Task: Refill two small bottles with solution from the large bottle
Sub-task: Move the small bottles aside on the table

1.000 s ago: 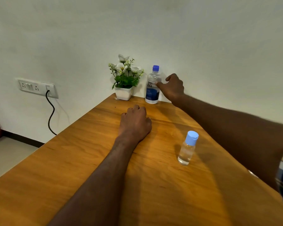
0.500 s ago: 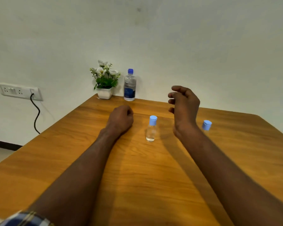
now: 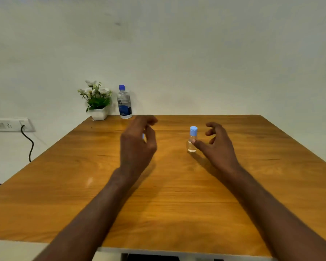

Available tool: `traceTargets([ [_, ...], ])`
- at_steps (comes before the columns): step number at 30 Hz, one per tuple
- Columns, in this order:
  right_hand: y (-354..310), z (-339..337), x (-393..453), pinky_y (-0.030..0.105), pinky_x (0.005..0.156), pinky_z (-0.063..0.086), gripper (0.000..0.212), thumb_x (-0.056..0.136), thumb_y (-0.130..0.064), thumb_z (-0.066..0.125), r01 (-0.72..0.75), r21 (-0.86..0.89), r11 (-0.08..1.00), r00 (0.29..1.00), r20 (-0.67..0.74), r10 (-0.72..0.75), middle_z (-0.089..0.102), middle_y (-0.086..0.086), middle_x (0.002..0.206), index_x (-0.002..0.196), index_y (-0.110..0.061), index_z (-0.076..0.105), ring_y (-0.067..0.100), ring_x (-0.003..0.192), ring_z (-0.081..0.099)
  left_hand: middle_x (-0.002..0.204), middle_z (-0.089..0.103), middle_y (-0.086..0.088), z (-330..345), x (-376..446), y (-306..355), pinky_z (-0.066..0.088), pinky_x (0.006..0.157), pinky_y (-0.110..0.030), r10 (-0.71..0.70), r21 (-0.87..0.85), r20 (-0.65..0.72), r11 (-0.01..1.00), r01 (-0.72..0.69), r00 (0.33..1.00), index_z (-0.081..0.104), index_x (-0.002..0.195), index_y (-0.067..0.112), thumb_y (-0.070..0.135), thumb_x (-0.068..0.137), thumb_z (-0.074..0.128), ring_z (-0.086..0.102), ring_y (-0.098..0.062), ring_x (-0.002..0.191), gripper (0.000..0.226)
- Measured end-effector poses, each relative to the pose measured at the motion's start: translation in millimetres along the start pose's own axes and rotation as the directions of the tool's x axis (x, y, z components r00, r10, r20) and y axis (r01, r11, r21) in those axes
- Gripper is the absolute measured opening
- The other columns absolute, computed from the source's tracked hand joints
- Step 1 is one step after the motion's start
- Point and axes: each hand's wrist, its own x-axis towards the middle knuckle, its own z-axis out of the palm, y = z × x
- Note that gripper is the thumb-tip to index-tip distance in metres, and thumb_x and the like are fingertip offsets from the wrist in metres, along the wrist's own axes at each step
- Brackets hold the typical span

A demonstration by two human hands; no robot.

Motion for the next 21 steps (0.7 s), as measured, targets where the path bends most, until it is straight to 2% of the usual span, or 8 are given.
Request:
traceTargets([
  [3,8.7,8.6,0.1,0.036,0.085,0.056,0.085,0.079,-0.057,0.082,-0.089,-0.049,0.995,0.989,0.112,0.094,0.057,-0.011,0.135,0.15,-0.038,0.04,0.013,0.108,0.058,0.129,0.068,0.005,35.0,-19.2,25.4,0.053,0.098,-0.026,-0.171,0.033,0.339,0.985,0.17,0.925,0.062,0.132,0.021,0.016,0.098,0.059,0.064,-0.009,0.115,0.034],
  [6,10.8,11.8,6.2,0.039,0.09,0.057,0.085,0.081,-0.054,0.083,-0.062,-0.026,0.998,0.991,0.115,0.064,0.061,-0.01,0.138,0.152,-0.037,0.04,0.016,0.115,0.062,0.15,0.056,0.001,60.0,-29.3,20.6,0.043,0.11,-0.031,-0.332,0.216,0.579,0.943,0.253,0.744,0.048,0.15,0.023,0.024,0.099,0.058,0.053,-0.017,0.135,0.052],
  [8,12.1,9.5,12.8,0.039,0.093,0.056,0.083,0.08,-0.05,0.085,-0.075,0.009,0.997,0.991,0.113,0.074,0.065,-0.011,0.136,0.151,-0.034,0.045,0.016,0.116,0.063,0.15,0.055,-0.007,73.7,-29.3,16.4,0.044,0.112,-0.037,-0.361,0.312,0.683,0.93,0.193,0.635,0.046,0.151,0.015,0.027,0.102,0.054,0.053,-0.024,0.135,0.051],
  [12,14.2,9.3,18.7,0.038,0.095,0.058,0.047,0.081,-0.033,0.086,-0.038,0.078,0.996,0.984,0.176,0.024,0.074,-0.018,0.109,0.126,-0.03,0.072,0.0,0.102,0.069,0.124,0.064,-0.012,95.8,-20.5,14.2,0.048,0.093,-0.041,-0.346,0.318,0.748,0.936,0.152,0.566,0.059,0.122,0.011,0.025,0.1,0.046,0.061,-0.033,0.114,0.029],
  [14,17.8,10.1,21.4,0.03,0.088,0.058,0.03,0.081,-0.027,0.086,-0.029,0.14,0.99,0.991,0.13,0.01,0.075,-0.02,0.098,0.11,-0.032,0.078,-0.008,0.095,0.069,0.137,0.062,-0.011,104.0,-16.1,11.8,0.049,0.1,-0.043,-0.33,0.283,0.783,0.944,0.172,0.527,0.057,0.133,0.014,0.024,0.098,0.043,0.059,-0.034,0.121,0.039],
  [16,23.8,7.0,29.6,0.024,0.082,0.054,0.025,0.082,-0.028,0.086,-0.054,0.186,0.981,0.999,0.009,0.053,0.074,-0.019,0.095,0.104,-0.032,0.076,-0.005,0.092,0.068,0.155,0.05,-0.012,115.8,-13.9,5.8,0.042,0.112,-0.042,-0.307,0.288,0.814,0.951,0.117,0.492,0.05,0.145,0.014,0.026,0.101,0.041,0.05,-0.032,0.138,0.047],
  [18,33.6,0.4,43.0,0.026,0.083,0.054,0.027,0.084,-0.029,0.085,-0.075,0.188,0.979,0.988,-0.121,0.099,0.073,-0.016,0.098,0.109,-0.028,0.074,0.0,0.094,0.068,0.168,0.032,-0.012,132.9,-12.0,2.1,0.029,0.123,-0.041,-0.295,0.327,0.84,0.945,0.008,0.456,0.036,0.158,0.012,0.034,0.106,0.036,0.032,-0.026,0.154,0.057],
  [21,53.4,-11.0,67.3,0.031,0.087,0.053,0.032,0.09,-0.027,0.079,-0.115,0.155,0.981,0.959,-0.24,0.15,0.072,-0.009,0.108,0.12,-0.019,0.073,0.008,0.1,0.065,0.174,0.013,-0.008,163.1,-6.0,2.1,0.014,0.127,-0.044,-0.317,0.368,0.859,0.928,-0.054,0.402,0.019,0.164,0.015,0.047,0.108,0.026,0.014,-0.02,0.16,0.065],
])
